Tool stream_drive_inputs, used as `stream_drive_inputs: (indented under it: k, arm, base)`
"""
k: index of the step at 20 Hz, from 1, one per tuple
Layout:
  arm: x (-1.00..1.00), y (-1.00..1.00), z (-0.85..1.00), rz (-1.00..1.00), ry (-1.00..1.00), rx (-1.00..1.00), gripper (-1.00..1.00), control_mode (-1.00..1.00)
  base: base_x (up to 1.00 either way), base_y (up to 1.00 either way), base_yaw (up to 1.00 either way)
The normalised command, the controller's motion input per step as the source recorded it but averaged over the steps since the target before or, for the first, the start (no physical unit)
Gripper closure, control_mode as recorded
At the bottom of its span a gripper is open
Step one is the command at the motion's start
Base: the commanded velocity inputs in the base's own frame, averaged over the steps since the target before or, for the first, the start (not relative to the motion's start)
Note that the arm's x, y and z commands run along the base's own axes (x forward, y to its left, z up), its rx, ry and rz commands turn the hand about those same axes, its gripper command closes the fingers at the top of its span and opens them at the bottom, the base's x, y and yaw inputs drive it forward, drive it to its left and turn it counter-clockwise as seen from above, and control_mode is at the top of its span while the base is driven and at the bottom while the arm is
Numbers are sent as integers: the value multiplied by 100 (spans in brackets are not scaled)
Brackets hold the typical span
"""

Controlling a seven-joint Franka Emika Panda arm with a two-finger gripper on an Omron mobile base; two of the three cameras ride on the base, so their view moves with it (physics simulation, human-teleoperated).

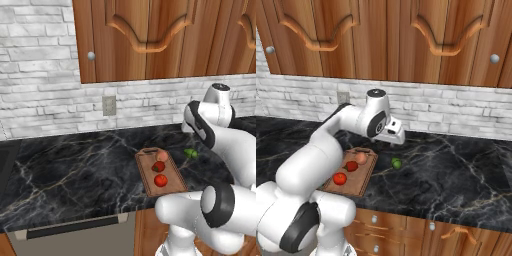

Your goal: Place the avocado, onion, tomato, and bell pepper on the cutting board.

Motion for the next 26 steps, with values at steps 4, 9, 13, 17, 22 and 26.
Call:
stream_drive_inputs:
  k: [4, 9, 13, 17, 22, 26]
  arm:
    - [26, -11, -27, 0, 0, 0, -100, -100]
    - [32, -10, -7, 2, 0, 0, -100, -100]
    - [25, -18, -25, 1, 0, 0, -100, -100]
    - [17, -18, -32, 1, 0, 0, -100, -100]
    - [22, -12, -25, 1, 0, 0, -100, -100]
    - [1, -2, -28, 1, 0, 0, -100, -100]
  base:
    - [0, 0, 0]
    - [0, 0, 0]
    - [0, 0, 0]
    - [0, 0, 0]
    - [0, 0, 0]
    - [0, 0, 0]
